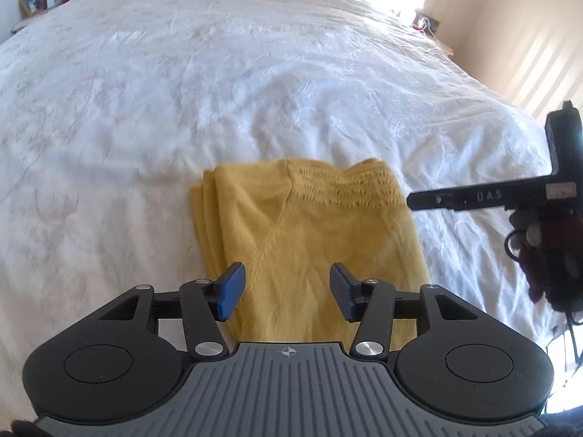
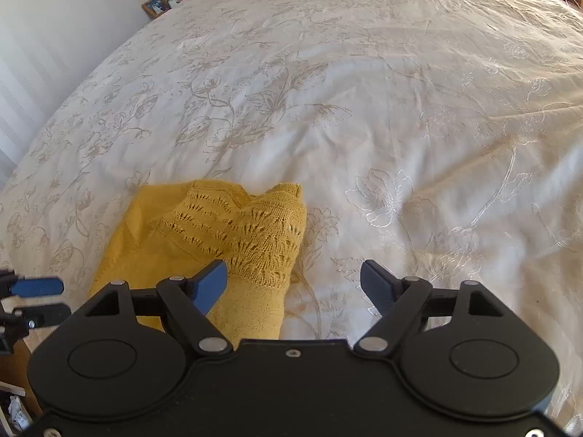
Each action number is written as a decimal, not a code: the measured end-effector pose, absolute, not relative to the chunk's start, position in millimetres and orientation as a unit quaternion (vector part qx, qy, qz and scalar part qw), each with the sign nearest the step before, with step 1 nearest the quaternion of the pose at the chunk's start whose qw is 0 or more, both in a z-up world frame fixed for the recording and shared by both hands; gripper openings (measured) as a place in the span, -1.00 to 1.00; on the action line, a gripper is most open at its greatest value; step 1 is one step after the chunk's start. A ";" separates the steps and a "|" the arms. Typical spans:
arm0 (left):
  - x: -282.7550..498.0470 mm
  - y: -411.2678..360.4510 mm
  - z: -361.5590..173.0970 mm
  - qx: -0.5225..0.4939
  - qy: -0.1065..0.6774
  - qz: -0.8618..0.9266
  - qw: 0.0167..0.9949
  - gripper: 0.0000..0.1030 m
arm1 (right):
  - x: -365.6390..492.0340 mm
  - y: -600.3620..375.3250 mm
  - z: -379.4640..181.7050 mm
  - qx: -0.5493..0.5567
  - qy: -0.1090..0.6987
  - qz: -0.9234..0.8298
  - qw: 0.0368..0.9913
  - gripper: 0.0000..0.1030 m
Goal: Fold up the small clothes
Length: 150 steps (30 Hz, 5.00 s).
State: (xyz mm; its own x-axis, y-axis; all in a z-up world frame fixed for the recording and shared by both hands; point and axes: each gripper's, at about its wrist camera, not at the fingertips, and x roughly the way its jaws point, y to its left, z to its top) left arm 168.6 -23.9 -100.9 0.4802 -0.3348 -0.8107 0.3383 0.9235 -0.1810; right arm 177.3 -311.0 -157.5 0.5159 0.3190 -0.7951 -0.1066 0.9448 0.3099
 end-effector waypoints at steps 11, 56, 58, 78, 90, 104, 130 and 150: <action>261.2 -43.5 -155.2 0.032 0.496 -0.128 0.858 -0.03 | 184.3 -307.8 -159.4 0.130 0.479 0.122 0.859 0.70; 205.6 28.1 -154.5 -0.028 0.532 -0.044 0.845 0.99 | 179.1 -323.7 -187.8 0.110 0.502 0.086 0.853 0.99; 199.0 22.8 -141.8 -0.010 0.521 -0.063 0.851 0.99 | 171.6 -321.4 -174.7 0.104 0.488 0.089 0.862 0.99; 120.2 -0.5 -57.5 0.053 0.495 -0.046 0.866 0.96 | 70.8 -259.3 -89.6 0.099 0.425 0.074 0.897 0.99; 74.8 21.1 -27.6 -0.005 0.483 -0.027 0.875 0.94 | 13.9 -232.9 -51.0 0.046 0.375 0.037 0.925 0.99; 39.8 13.0 -4.2 0.036 0.470 -0.010 0.882 0.94 | -17.2 -226.6 -26.0 0.062 0.376 -0.029 0.924 0.98; 31.8 13.8 -19.9 0.033 0.512 -0.025 0.858 0.94 | -21.6 -219.6 -30.3 0.093 0.409 -0.014 0.908 0.98; 30.0 12.7 -20.0 0.038 0.513 -0.032 0.857 0.94 | -22.0 -218.6 -30.7 0.100 0.410 -0.011 0.906 0.98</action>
State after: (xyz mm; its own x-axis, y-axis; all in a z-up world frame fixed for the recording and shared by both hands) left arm 30.0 12.7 -20.0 0.4725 -0.0162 -0.8812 0.0933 0.9951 0.0318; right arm -22.0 -218.6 -30.7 0.6629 0.0621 -0.7462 0.1023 0.9797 0.1724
